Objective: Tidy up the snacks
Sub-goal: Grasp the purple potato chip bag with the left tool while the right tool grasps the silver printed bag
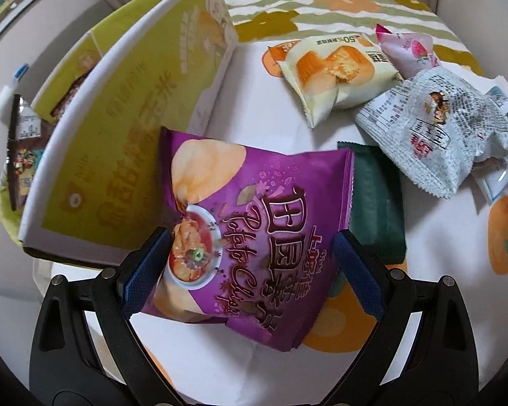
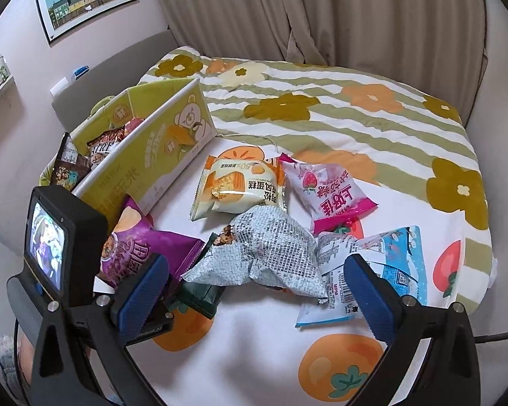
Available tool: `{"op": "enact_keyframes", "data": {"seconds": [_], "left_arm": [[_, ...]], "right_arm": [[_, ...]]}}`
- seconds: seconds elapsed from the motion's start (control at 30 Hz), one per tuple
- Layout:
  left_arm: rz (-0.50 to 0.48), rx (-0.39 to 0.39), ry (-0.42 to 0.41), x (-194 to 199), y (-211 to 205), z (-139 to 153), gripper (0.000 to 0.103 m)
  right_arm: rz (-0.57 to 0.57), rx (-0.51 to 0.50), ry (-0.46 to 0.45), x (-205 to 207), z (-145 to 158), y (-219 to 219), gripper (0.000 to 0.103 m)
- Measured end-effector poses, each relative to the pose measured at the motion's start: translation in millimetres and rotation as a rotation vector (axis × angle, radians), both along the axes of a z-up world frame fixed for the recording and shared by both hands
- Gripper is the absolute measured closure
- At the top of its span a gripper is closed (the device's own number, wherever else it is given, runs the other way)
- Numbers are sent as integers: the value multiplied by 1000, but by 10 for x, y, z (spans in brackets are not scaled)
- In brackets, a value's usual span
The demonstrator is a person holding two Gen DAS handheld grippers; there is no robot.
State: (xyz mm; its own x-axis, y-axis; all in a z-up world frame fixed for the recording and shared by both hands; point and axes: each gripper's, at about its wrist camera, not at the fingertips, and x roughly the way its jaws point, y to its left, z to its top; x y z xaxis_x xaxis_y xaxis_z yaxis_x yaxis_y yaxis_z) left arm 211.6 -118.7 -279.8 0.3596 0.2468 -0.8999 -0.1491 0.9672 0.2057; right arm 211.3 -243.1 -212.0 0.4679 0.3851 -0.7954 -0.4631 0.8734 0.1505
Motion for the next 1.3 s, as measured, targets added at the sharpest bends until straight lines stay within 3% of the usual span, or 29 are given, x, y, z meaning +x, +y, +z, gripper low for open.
{"op": "enact_keyframes", "data": {"seconds": [0.2,0.37,0.63,0.73,0.9,1.0,1.3], "left_arm": [[-11,-132,-4,-45,67,15,8],[-13,-99,24,66,80,-46,1],[-59,-96,27,92,21,-84,1],[-60,-126,34,78,46,-93,7],[-95,-148,23,-10,72,-22,34],[-92,-182,18,-24,154,24,41],[-81,-215,7,-10,230,121,46]], "right_arm": [[27,-38,-3,42,-74,59,0],[43,-59,17,143,-145,112,0],[54,-84,70,327,-329,228,0],[60,-73,86,378,-363,219,0],[84,-77,111,459,-409,222,0],[111,-86,127,496,-438,234,0],[172,-78,220,621,-654,355,0]]}}
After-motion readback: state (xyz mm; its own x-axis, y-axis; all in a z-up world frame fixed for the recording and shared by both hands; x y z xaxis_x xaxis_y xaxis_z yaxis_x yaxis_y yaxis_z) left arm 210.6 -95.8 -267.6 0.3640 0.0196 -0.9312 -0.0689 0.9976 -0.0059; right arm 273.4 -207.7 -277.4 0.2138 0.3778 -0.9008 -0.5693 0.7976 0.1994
